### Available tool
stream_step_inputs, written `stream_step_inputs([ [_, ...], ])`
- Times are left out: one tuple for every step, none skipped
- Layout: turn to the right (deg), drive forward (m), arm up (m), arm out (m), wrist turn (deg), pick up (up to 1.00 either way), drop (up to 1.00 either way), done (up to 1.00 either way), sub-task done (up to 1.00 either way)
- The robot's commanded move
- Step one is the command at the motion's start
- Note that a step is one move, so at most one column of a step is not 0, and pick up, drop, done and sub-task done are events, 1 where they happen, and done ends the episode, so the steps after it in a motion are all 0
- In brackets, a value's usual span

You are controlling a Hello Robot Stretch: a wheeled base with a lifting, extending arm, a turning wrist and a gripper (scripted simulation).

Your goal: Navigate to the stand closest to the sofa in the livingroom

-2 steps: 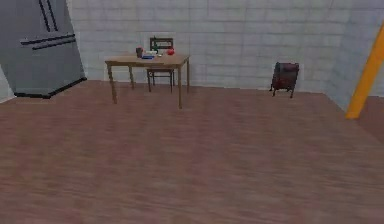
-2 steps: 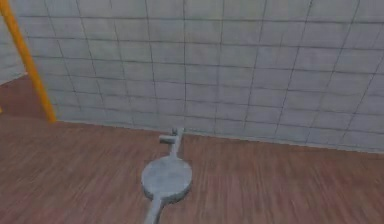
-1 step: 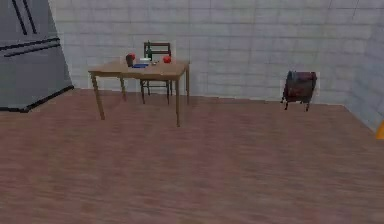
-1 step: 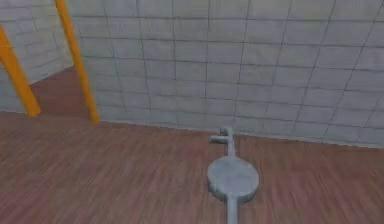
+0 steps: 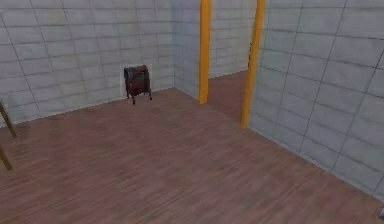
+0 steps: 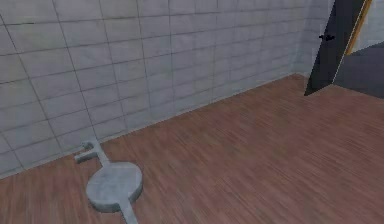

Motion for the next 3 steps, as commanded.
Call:
stream_step_inputs([
  [6.0,0.00,0.00,0.00,0.0,0.00,0.00,0.00,0.00],
  [0.0,1.00,0.00,0.00,0.0,0.00,0.00,0.00,0.00],
  [0.0,1.00,0.00,0.00,0.0,0.00,0.00,0.00,0.00],
])
